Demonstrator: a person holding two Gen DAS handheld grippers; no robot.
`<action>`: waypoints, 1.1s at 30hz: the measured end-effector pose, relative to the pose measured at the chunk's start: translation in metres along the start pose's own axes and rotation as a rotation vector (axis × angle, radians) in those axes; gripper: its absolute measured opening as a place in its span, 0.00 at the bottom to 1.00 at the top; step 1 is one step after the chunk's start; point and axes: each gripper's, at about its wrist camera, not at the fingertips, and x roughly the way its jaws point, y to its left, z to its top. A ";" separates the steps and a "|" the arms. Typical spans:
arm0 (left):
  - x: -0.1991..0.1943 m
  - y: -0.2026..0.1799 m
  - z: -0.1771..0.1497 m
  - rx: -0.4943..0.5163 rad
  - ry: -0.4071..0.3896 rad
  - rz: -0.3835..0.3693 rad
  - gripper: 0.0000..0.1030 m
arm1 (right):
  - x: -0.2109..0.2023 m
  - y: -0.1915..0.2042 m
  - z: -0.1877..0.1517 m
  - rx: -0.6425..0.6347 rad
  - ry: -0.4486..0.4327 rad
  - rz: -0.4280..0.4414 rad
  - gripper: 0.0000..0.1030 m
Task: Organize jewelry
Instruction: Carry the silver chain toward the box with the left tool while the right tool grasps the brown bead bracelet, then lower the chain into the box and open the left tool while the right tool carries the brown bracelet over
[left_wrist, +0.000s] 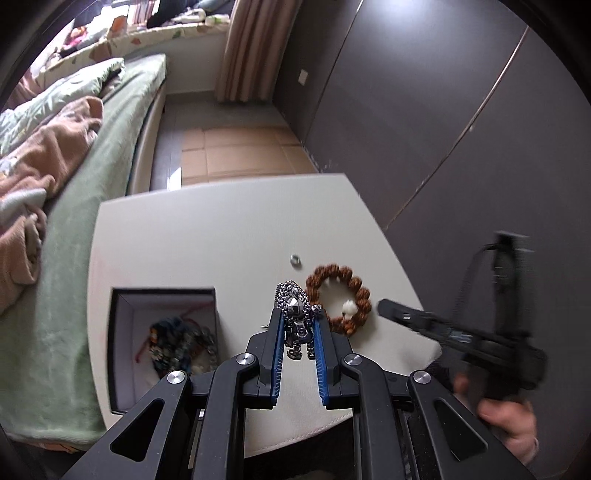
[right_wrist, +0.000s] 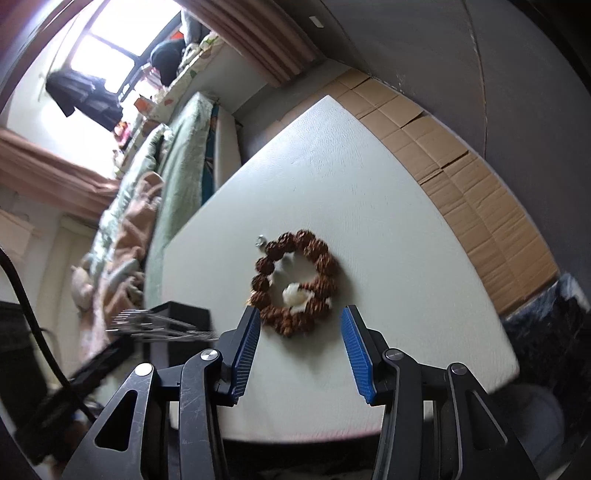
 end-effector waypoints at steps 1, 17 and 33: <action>-0.002 0.001 0.001 -0.001 -0.007 -0.001 0.15 | 0.003 0.001 0.002 -0.007 0.004 -0.016 0.45; -0.059 0.019 0.021 -0.020 -0.121 0.009 0.15 | 0.063 0.033 0.036 -0.167 0.134 -0.291 0.41; -0.070 0.067 0.005 -0.093 -0.129 0.041 0.15 | -0.020 0.047 0.031 -0.176 -0.024 -0.066 0.19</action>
